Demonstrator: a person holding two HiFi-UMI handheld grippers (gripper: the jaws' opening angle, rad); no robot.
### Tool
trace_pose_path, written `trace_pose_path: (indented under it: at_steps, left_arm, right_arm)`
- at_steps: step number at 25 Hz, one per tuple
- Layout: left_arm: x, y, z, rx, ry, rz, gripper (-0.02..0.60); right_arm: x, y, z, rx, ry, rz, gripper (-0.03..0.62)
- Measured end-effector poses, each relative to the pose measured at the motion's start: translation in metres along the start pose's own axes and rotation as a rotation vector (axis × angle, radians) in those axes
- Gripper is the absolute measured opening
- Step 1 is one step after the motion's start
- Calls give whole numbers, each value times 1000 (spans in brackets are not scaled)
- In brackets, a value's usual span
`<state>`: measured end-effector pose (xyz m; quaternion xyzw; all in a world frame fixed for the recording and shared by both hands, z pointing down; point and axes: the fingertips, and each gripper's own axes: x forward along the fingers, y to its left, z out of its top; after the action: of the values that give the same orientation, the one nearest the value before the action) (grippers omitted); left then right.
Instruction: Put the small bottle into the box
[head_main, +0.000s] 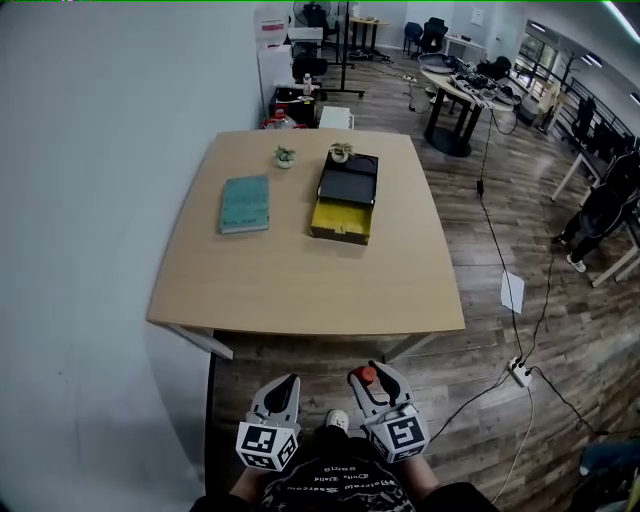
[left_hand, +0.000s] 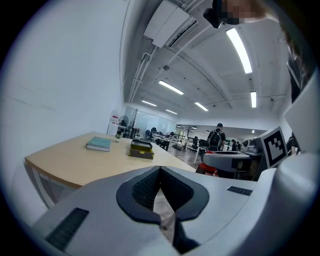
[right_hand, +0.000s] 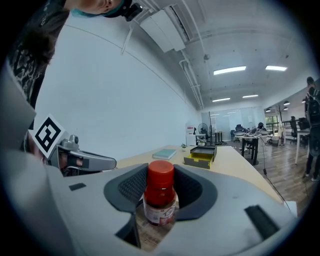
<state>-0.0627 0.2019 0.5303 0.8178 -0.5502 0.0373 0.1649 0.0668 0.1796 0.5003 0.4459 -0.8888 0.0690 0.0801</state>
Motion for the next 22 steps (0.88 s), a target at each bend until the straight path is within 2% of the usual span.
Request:
trace_pose_path:
  at_steps: [9,22]
  left_arm:
    - [54,-15,6,-11,-8,49,5]
    - [104,-21,9,-15,20,17,5]
  right_arm:
    - [24,-52,8,-11,-8,57,161]
    - [40,-92,5,20,13,25,161]
